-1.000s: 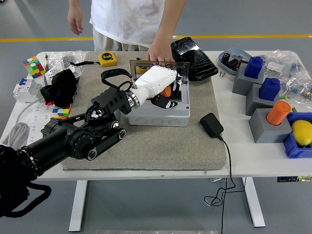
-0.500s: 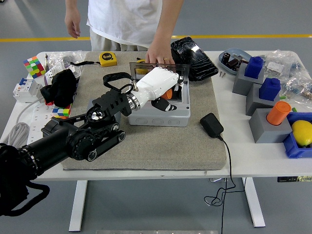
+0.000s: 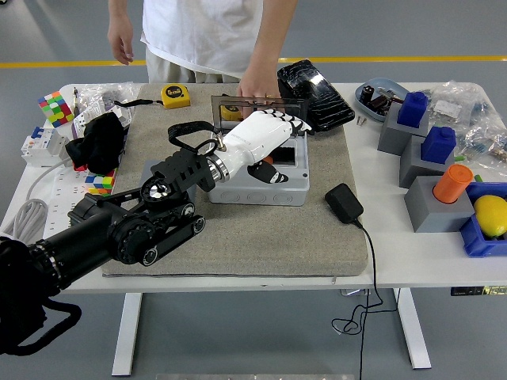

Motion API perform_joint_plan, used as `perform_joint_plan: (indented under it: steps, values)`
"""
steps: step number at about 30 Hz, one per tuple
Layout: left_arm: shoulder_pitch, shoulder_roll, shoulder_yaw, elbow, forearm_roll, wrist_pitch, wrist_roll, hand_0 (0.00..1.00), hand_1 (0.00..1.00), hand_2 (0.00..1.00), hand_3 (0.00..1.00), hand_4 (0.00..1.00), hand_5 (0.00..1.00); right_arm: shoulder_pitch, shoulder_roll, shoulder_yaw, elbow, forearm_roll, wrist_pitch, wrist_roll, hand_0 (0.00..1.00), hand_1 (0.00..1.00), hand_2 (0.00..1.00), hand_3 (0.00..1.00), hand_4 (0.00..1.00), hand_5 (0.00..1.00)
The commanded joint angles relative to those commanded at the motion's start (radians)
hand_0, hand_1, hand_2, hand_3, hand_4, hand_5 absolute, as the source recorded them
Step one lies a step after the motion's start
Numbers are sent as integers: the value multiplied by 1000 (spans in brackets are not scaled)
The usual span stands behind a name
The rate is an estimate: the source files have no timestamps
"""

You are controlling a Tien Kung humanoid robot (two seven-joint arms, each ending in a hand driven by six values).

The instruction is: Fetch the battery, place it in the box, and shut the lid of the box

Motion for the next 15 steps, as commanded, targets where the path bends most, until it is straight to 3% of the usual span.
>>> perform_joint_plan:
  steps: [3,4,9,10,15]
  values:
    - [14,0,-22,-38,-18,4,-25,736,747,777,769,998,82,-1,0,1,0,0,0,0,555,592,587,547,919,488]
    - [19,0,-33,-51,-22,8,-37,691,690,723,724,998,103,-1,0,2,0,0,0,0,557,592,584,545,919,488]
    - [39,0,-93,-94,-51,25,-88,691,690,723,724,998,103,-2,1,2,-1,0,0,0,557,592,584,545,919,488]
    - [42,0,-106,-97,-53,25,-90,701,692,713,728,998,166,-2,1,2,0,-1,0,0,557,591,585,547,919,487]
    - [52,0,-171,-87,-40,15,-67,701,692,713,728,998,166,-1,2,4,0,-2,0,1,557,591,585,547,919,487]
